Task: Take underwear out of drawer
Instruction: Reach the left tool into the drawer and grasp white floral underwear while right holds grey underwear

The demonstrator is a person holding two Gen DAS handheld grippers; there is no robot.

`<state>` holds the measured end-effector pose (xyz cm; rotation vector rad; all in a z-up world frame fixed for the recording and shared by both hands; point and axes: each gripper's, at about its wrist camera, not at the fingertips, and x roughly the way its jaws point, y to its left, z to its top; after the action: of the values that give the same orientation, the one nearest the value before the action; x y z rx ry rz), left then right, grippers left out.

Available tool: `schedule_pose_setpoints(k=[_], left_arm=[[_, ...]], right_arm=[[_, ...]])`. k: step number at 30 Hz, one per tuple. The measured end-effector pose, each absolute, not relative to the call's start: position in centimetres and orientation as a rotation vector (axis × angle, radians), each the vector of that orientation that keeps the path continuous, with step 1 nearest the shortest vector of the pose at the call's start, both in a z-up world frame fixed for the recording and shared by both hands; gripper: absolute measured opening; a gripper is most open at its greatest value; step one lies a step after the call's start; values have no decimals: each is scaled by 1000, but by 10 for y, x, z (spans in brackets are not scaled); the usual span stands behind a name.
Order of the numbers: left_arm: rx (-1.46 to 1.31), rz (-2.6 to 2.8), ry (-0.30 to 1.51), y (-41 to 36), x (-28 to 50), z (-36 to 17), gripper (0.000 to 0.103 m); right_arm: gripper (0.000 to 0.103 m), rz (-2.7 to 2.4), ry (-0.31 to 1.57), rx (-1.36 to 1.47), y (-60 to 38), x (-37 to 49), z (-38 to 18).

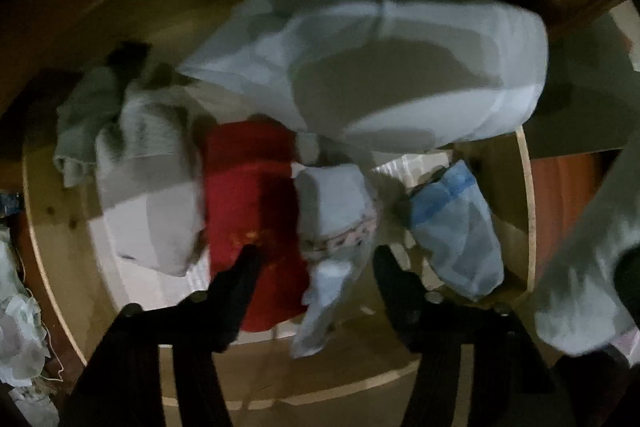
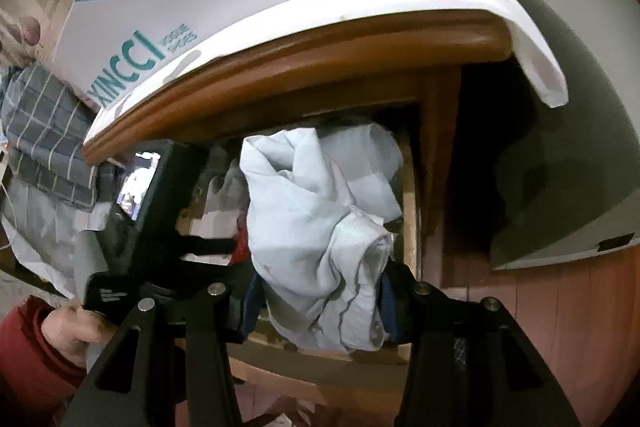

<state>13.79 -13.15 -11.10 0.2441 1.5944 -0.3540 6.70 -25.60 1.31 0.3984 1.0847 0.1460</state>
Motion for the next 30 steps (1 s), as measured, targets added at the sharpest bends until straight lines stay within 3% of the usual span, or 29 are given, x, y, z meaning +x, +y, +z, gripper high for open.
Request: schedule_pose_setpoints(k=[9, 11, 13, 27, 30], left_arm=[[299, -318, 1614, -146, 145, -123, 55], [317, -322, 1608, -150, 144, -123, 47], [306, -344, 1624, -159, 145, -129, 32], [257, -332, 1684, -151, 151, -141, 30], [242, -347, 1691, -147, 156, -141, 22]], right_arm=[[45, 151, 1064, 422, -259, 67, 14], [45, 147, 1063, 416, -258, 67, 14], [45, 144, 1065, 419, -260, 64, 15], [45, 140, 1062, 419, -261, 64, 14], [45, 140, 1062, 421, -260, 64, 13]])
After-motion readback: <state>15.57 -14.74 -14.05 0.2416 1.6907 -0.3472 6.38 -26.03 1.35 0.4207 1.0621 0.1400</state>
